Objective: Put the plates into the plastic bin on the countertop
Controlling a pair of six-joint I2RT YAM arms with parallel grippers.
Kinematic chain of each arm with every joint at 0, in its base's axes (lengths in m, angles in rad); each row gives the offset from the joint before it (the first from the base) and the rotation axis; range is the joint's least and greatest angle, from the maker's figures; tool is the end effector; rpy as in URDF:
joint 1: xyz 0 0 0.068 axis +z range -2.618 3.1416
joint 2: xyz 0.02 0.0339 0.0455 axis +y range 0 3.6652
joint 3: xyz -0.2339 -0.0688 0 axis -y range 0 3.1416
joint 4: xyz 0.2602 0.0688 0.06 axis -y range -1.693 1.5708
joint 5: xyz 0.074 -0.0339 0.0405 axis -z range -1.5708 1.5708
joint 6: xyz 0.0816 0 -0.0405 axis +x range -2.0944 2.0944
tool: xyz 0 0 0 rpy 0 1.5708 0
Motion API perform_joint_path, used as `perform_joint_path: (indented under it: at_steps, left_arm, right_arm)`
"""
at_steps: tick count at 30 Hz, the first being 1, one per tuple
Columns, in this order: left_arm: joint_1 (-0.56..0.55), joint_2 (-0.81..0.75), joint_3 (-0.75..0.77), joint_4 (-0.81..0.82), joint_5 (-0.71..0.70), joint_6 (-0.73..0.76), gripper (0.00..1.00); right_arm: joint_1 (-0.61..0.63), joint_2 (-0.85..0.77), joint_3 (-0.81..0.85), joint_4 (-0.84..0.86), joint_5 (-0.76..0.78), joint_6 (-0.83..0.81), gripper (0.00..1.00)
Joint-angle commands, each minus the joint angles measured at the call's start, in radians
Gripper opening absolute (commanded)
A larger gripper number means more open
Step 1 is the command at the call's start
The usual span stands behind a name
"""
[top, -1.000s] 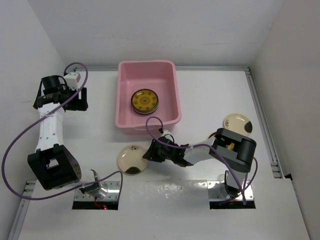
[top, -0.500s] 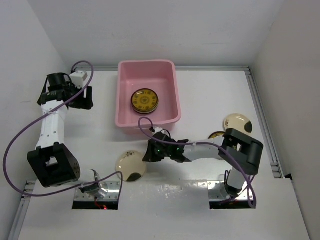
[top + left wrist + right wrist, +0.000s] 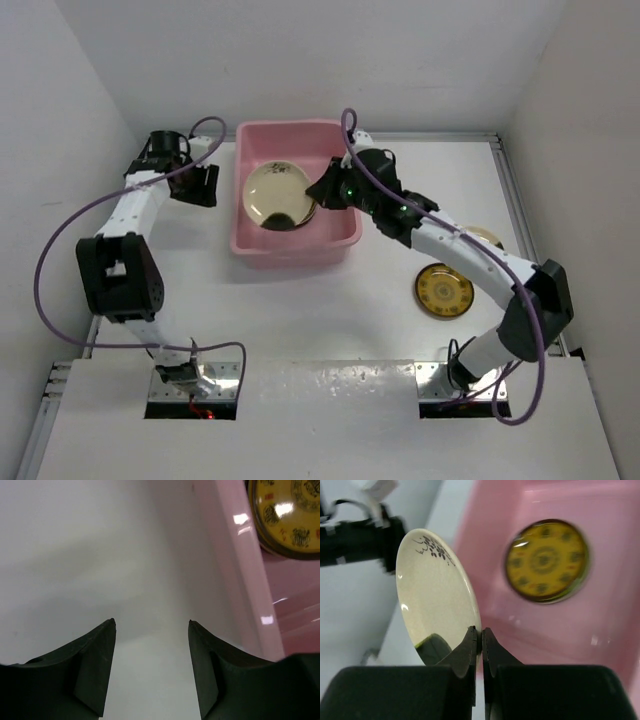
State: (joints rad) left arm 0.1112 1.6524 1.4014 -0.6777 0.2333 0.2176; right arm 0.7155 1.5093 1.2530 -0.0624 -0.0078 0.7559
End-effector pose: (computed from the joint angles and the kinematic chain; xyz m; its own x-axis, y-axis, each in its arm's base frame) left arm 0.3975 0.0254 0.2173 -0.7707 0.1253 -0.6247 0.2008 0.9783 -0.0515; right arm 0.3168 0.2762 0.2903 -0.6259 0.3648 -0.6893 -0.3192 0.6866 0.6532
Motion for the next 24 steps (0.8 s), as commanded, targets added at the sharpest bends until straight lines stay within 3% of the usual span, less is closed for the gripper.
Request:
perform_joint_path:
  at_steps: [1,12,24]
  left_arm:
    - [-0.062,0.104,0.109,0.044,-0.031,-0.073,0.62]
    - [-0.134,0.42,0.482,0.064,-0.088,-0.136,0.62]
    - [-0.153,0.555,0.642,0.064,0.067,-0.116,0.62]
  right_arm:
    - [-0.06,0.098,0.023,-0.028,0.072,-0.018,0.0]
    - [-0.159,0.419,0.193,0.022,0.055,0.16,0.0]
    - [-0.208,0.574,0.292,0.036,0.089,0.301,0.0]
